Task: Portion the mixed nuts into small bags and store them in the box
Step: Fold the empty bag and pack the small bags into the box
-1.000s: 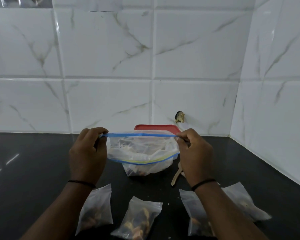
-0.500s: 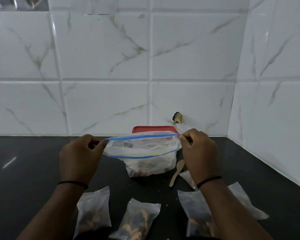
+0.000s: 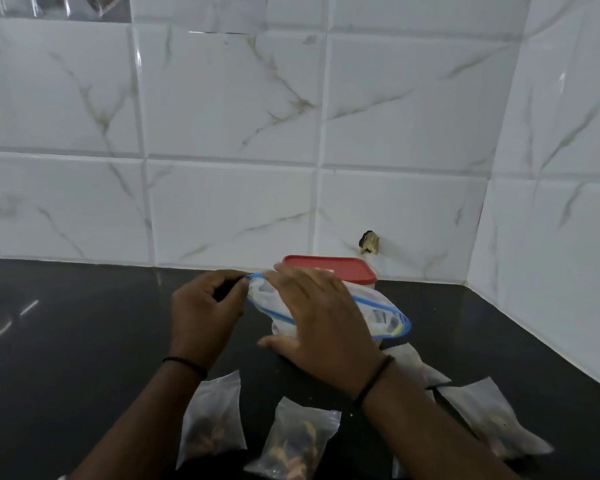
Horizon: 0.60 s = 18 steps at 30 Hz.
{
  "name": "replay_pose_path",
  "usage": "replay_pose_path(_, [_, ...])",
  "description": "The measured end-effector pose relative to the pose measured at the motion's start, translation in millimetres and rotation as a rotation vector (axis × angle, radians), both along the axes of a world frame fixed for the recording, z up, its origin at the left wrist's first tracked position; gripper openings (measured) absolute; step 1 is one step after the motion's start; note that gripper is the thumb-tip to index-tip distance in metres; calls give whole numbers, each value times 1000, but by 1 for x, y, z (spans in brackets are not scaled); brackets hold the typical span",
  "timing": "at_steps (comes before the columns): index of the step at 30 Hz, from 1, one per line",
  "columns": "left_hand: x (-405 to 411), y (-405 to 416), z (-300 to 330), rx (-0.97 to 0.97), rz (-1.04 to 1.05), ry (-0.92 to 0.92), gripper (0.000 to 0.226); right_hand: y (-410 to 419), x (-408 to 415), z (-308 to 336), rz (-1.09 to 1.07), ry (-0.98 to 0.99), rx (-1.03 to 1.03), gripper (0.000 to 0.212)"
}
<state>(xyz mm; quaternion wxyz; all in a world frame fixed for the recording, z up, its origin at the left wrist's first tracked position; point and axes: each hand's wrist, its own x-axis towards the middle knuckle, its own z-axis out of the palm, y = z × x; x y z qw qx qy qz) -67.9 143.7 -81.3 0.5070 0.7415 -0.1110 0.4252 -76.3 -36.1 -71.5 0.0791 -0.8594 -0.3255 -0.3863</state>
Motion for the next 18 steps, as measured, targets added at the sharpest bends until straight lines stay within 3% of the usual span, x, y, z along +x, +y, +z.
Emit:
replay_pose_path(2, [1,1,0,-140,-133,7,15,10,5,9,-29,36,30,75])
replay_pose_path(7, [5,5,1,-420,-258,66,20,11,16,57,-74,147,140,21])
replay_pose_path(9, [8,5,-2,-380,-188,148,14,10,21,73,-24,272,218,11])
replay_pose_path(11, [13,6,-8,-204,-137,296,6,8,25,84,5,375,276,9])
replay_pose_path(14, [17,6,-15,45,-237,527,23,4,30,96,21,438,336,14])
replay_pose_path(16, [16,4,-14,46,-352,575,25,3,32,100,16,442,369,14])
replay_pose_path(18, [12,3,-11,-78,-435,586,22,4,35,103,15,427,385,13])
